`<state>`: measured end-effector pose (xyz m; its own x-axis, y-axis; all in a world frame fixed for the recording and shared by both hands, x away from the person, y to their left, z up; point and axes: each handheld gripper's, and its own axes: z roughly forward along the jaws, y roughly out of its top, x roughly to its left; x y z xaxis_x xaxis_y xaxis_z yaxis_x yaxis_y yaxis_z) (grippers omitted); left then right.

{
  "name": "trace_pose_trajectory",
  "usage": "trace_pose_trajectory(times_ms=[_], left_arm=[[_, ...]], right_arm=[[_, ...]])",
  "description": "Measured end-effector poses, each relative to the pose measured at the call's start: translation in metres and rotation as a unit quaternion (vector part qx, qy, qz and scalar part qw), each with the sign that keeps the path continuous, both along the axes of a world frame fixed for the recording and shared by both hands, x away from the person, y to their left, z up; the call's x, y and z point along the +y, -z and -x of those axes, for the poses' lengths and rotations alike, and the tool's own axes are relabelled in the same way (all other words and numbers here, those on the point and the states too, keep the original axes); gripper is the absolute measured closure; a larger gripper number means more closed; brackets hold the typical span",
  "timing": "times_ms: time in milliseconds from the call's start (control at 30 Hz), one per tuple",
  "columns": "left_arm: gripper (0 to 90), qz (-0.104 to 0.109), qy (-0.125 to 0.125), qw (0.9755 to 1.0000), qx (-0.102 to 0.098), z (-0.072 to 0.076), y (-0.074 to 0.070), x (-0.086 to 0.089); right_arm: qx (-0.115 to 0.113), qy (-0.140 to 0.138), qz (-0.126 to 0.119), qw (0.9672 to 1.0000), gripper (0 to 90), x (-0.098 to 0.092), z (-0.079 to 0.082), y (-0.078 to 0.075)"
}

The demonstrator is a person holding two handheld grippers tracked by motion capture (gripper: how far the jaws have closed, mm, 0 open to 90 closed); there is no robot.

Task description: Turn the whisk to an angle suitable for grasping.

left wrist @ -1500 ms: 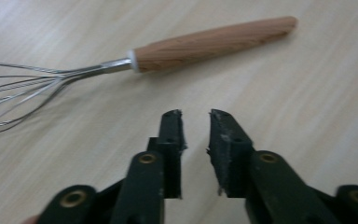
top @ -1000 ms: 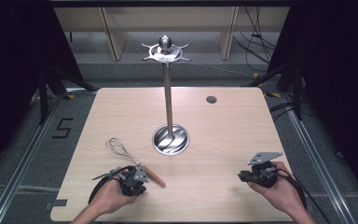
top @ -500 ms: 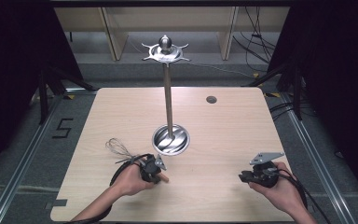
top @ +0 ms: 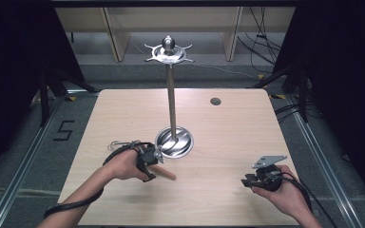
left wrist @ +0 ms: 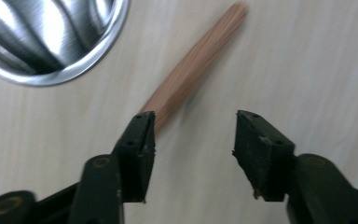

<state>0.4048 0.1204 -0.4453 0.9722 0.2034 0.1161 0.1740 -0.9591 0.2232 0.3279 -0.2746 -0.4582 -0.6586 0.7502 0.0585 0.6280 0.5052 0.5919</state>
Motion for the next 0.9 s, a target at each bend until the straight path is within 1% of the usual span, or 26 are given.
trace_pose_trajectory(times_ms=[33, 67, 133, 200, 233, 267, 300, 333, 400, 500, 533, 567, 600, 633, 667, 700, 733, 767, 800, 833, 867, 900], left_arm=[[42.7, -0.002, 0.009, 1.0, -0.003, -0.004, 0.002, 0.002], [42.0, -0.001, 0.018, 0.9998, -0.01, -0.008, 0.003, 0.004], [42.2, 0.003, 0.036, 0.9992, -0.018, -0.013, 0.006, 0.003], [42.4, 0.014, 0.051, 0.9985, -0.012, -0.016, 0.01, 0.0], [43.0, 0.013, 0.061, 0.998, -0.009, -0.016, 0.012, -0.001], [43.7, 0.01, 0.069, 0.9976, -0.005, -0.017, 0.015, -0.002], [47.0, 0.004, 0.072, 0.9974, -0.002, -0.017, 0.017, -0.003], [47.0, -0.002, 0.076, 0.9971, -0.002, -0.018, 0.02, -0.004], [52.0, -0.01, 0.079, 0.9968, -0.003, -0.021, 0.022, -0.004], [59.0, -0.023, 0.079, 0.9966, 0.001, -0.022, 0.026, -0.005], [60.2, -0.03, 0.085, 0.9959, -0.001, -0.023, 0.028, -0.005], [61.5, -0.035, 0.091, 0.9952, -0.003, -0.022, 0.029, -0.006], [62.8, -0.04, 0.098, 0.9943, -0.009, -0.022, 0.03, -0.007], [63.8, -0.04, 0.102, 0.9938, -0.019, -0.021, 0.029, -0.007], [68.2, -0.04, 0.098, 0.9941, -0.024, -0.02, 0.028, -0.007], [68.2, -0.039, 0.091, 0.9947, -0.026, -0.019, 0.026, -0.007], [71.1, -0.029, 0.074, 0.9963, -0.031, -0.018, 0.023, -0.006], [71.6, -0.016, 0.064, 0.9974, -0.029, -0.017, 0.021, -0.005], [71.9, -0.004, 0.07, 0.9968, -0.039, -0.016, 0.017, -0.002], [72.0, 0.013, 0.055, 0.9964, -0.062, -0.015, 0.008, 0.005], [72.1, 0.013, 0.055, 0.9964, -0.062, -0.015, 0.008, 0.005], [72.1, 0.031, 0.047, 0.9959, -0.071, -0.014, 0.003, 0.009]], right_arm=[[0.004, -0.003, 0.006, 1.0, 69.7, 0.0, 0.0, -0.001], [0.004, -0.003, 0.004, 1.0, 69.4, 0.0, 0.0, -0.001], [0.008, 0.001, 0.003, 1.0, 69.0, 0.0, 0.001, -0.001], [0.007, 0.0, 0.003, 1.0, 68.9, 0.0, 0.0, -0.001], [0.008, 0.004, 0.001, 1.0, 68.8, 0.0, 0.0, 0.0], [0.007, 0.005, -0.001, 1.0, 68.7, 0.0, 0.0, 0.001], [0.011, 0.002, 0.001, 0.9999, 68.6, -0.001, -0.001, 0.001], [0.011, 0.002, 0.001, 0.9999, 68.6, -0.001, -0.001, 0.001], [0.009, 0.002, 0.001, 1.0, 68.6, -0.001, -0.001, 0.001], [0.012, 0.003, -0.002, 0.9999, 68.5, -0.001, 0.0, 0.001], [0.008, -0.004, 0.001, 1.0, 68.5, -0.001, -0.001, 0.001], [0.01, 0.0, 0.0, 1.0, 68.5, -0.001, -0.001, 0.001], [0.01, -0.001, 0.0, 1.0, 68.5, -0.001, -0.001, 0.001], [0.018, -0.002, 0.001, 0.9998, 68.5, -0.001, 0.0, 0.0], [0.004, 0.0, -0.002, 1.0, 68.4, -0.001, -0.001, 0.002], [0.004, 0.0, -0.002, 1.0, 68.4, -0.001, -0.001, 0.002], [0.005, 0.002, -0.008, 1.0, 68.3, 0.0, 0.0, 0.002], [0.012, -0.007, 0.005, 0.9999, 68.3, -0.003, -0.002, 0.0], [0.02, 0.0, 0.0, 0.9998, 68.3, -0.002, 0.0, 0.0], [0.017, -0.002, 0.001, 0.9999, 68.2, -0.002, 0.0, 0.0], [0.017, -0.002, 0.001, 0.9999, 68.2, -0.002, 0.0, 0.0], [0.018, -0.002, 0.001, 0.9998, 68.2, -0.001, 0.0, 0.0]])
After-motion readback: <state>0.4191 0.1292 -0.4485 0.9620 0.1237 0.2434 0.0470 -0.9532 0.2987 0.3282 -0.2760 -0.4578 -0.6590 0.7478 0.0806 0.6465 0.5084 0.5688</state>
